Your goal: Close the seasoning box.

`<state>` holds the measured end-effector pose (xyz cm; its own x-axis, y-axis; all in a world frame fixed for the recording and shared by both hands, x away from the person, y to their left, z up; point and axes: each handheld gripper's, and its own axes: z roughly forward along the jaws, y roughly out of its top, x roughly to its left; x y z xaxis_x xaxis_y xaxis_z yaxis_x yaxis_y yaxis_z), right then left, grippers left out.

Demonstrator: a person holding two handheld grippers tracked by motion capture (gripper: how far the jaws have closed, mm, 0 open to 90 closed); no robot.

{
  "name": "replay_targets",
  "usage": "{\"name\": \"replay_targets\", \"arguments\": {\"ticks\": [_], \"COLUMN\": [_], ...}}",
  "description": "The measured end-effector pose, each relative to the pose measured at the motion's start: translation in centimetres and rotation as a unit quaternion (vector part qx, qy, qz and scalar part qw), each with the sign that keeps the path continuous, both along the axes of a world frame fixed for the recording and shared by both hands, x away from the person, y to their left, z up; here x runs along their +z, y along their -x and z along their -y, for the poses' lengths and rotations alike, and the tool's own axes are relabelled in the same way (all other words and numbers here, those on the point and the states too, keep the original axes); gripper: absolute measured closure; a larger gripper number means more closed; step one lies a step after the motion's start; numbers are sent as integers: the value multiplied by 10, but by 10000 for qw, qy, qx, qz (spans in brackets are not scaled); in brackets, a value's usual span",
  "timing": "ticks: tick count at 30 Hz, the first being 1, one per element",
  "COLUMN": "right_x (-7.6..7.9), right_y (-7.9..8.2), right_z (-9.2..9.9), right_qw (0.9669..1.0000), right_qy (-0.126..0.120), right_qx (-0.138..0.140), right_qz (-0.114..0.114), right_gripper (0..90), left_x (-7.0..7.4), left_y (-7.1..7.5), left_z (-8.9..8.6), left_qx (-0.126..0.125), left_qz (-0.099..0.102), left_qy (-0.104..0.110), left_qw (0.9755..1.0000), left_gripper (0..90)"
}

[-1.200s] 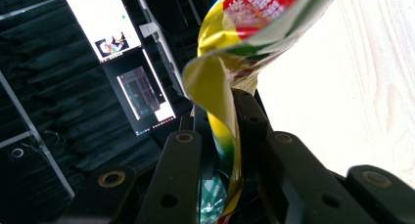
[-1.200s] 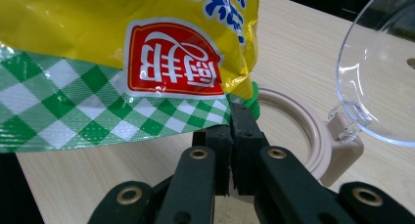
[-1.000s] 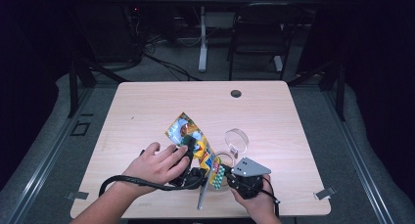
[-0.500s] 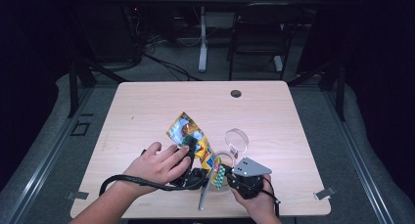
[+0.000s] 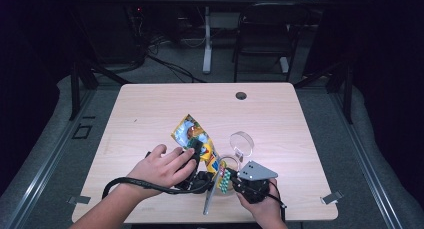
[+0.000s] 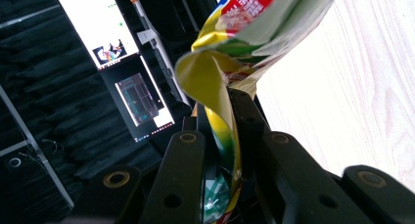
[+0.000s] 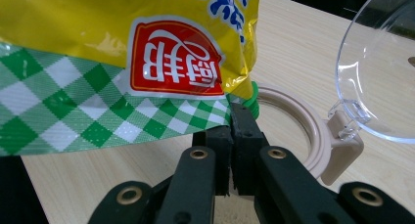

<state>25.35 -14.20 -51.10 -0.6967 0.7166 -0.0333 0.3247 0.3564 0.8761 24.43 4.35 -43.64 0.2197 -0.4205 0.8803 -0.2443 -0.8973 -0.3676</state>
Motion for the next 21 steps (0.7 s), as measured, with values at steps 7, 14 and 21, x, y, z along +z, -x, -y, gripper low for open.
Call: {"name": "replay_targets", "arguments": {"ticks": [7,14,21], "right_x": [0,0,0], "right_y": [0,0,0], "right_z": [1,1,0], "right_qw": [10000,10000,10000], "right_qy": [-24,-12,-23], "right_qx": [-20,-17,-13], "right_qz": [1,-6,-4], "right_gripper": [882,882,882], "left_x": [1,2,2], "left_y": [0,0,1], "left_z": [2,2,2], "left_qx": [-22,-66,-36], "left_qz": [2,15,-30], "left_qy": [-51,-76,-30], "left_qw": [10000,9999,10000], "left_gripper": [859,861,861]}}
